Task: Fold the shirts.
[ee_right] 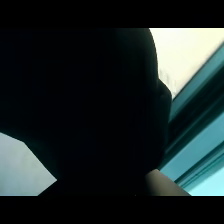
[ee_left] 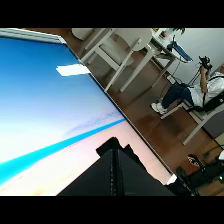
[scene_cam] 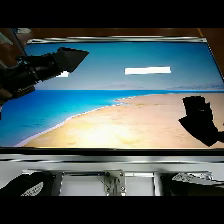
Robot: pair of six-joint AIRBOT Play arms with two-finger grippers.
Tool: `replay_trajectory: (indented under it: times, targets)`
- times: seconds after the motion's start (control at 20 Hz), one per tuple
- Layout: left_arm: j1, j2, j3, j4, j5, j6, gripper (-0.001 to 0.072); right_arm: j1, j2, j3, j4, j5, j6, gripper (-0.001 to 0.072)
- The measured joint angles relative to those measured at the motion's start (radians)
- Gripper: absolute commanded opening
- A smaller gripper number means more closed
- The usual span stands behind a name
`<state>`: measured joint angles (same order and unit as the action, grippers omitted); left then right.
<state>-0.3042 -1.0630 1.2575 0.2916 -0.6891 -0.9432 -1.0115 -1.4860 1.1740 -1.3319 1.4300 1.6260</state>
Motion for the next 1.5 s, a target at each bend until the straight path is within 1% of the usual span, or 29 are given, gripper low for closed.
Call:
replay_trajectory:
  times: [0.2, 0.3, 0.35, 0.4, 0.45, 0.65, 0.75, 0.8, 0.85, 0.9, 0.95, 1.05, 1.1, 1.15, 1.2, 1.25, 1.3, 1.35, 1.4, 1.5]
  targets:
    - [-0.001, 0.0, 0.0, 0.0, 0.002, 0.013, 0.0043, -0.005, 0.094, -0.187, -0.05, -0.068, 0.066, 0.0069]
    - [-0.001, -0.001, 0.0, 0.001, 0.003, 0.015, 0.0043, -0.006, 0.125, -0.245, -0.098, -0.086, 0.09, 0.0086]
    - [-0.001, 0.0, 0.0, 0.001, 0.005, 0.016, 0.0043, -0.007, 0.137, -0.262, -0.124, -0.094, 0.102, 0.022]
    - [-0.001, 0.0, 0.0, 0.001, 0.004, 0.016, 0.0043, -0.007, 0.151, -0.276, -0.152, -0.098, 0.116, 0.0424]
    - [-0.001, 0.0, 0.0, 0.001, 0.004, 0.017, 0.0043, -0.007, 0.164, -0.285, -0.182, -0.099, 0.118, 0.0466]
    - [-0.001, -0.001, 0.0, 0.002, 0.005, 0.019, 0.0043, -0.007, 0.242, -0.266, -0.297, -0.076, 0.08, 0.0466]
    - [-0.001, -0.001, 0.0, 0.02, 0.01, 0.019, 0.0042, -0.008, 0.282, -0.193, -0.352, -0.064, 0.064, 0.0465]
    - [-0.001, -0.001, 0.0, 0.035, 0.014, 0.019, 0.0041, -0.008, 0.3, -0.134, -0.361, -0.076, 0.06, 0.0463]
    - [-0.001, -0.001, 0.0, 0.067, 0.02, 0.011, 0.0041, -0.008, 0.316, -0.066, -0.346, -0.098, 0.053, 0.0444]
    - [0.0, -0.003, 0.0, 0.117, 0.029, -0.024, 0.004, -0.003, 0.328, -0.002, -0.298, -0.127, 0.046, 0.0444]
    - [0.001, -0.007, 0.0, 0.201, 0.037, -0.094, 0.004, 0.013, 0.337, 0.06, -0.226, -0.163, 0.032, 0.0444]
    - [0.004, -0.027, 0.001, 0.447, 0.027, -0.298, 0.004, 0.102, 0.349, 0.162, -0.039, -0.239, -0.031, 0.0449]
    - [0.004, -0.047, 0.005, 0.607, -0.018, -0.422, 0.0041, 0.171, 0.351, 0.192, 0.021, -0.264, -0.064, 0.0449]
    - [0.005, -0.072, 0.012, 0.75, -0.089, -0.523, 0.0042, 0.257, 0.349, 0.214, 0.058, -0.278, -0.092, 0.0474]
    - [0.005, -0.103, 0.026, 0.881, -0.186, -0.606, 0.0067, 0.365, 0.34, 0.23, 0.065, -0.285, -0.106, 0.0619]
    - [0.005, -0.133, 0.044, 0.976, -0.285, -0.654, 0.0228, 0.478, 0.324, 0.242, 0.034, -0.285, -0.108, 0.0675]
    - [0.004, -0.16, 0.064, 1.049, -0.373, -0.68, 0.0434, 0.585, 0.304, 0.251, -0.024, -0.277, -0.092, 0.0675]
    - [0.001, -0.184, 0.083, 1.109, -0.451, -0.695, 0.0561, 0.676, 0.281, 0.256, -0.089, -0.265, -0.073, 0.0675]
    - [-0.002, -0.201, 0.095, 1.149, -0.501, -0.698, 0.0562, 0.757, 0.256, 0.261, -0.15, -0.248, -0.058, 0.0675]
    - [-0.004, -0.232, 0.113, 1.226, -0.562, -0.706, 0.0562, 0.895, 0.204, 0.266, -0.25, -0.199, -0.036, 0.0674]
